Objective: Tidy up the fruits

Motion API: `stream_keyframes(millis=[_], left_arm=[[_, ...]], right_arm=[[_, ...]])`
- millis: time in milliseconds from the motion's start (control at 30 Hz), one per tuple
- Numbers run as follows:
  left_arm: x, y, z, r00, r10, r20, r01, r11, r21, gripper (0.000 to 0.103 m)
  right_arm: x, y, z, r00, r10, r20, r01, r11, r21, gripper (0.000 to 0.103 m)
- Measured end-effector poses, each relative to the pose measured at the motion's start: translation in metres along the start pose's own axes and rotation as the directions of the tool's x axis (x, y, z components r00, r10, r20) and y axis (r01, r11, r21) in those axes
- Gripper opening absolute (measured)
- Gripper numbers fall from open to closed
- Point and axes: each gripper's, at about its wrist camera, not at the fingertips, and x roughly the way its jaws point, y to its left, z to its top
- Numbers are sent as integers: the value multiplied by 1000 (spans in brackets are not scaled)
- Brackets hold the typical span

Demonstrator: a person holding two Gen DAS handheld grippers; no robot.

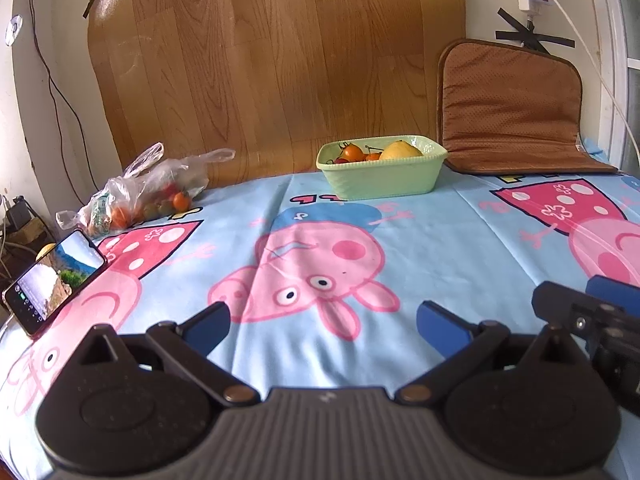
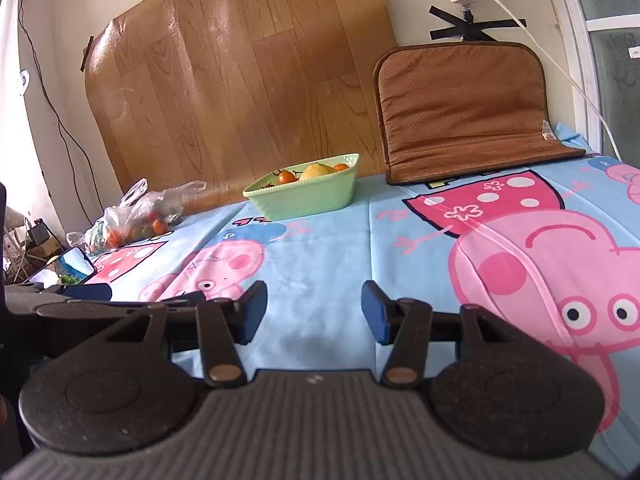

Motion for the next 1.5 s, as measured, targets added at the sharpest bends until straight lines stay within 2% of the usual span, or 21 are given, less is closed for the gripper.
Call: stream_keyframes(millis=[1067,1500], left_arm=[[13,5,-6,997,21,-70,-23,999,-28,103],[11,4,-7,998,-13,-62,11,1000,-26,103]], right_arm=[[2,0,-2,1000,1,-10,-1,1000,0,56],[3,0,-4,1000,0,-12,0,1000,0,57]])
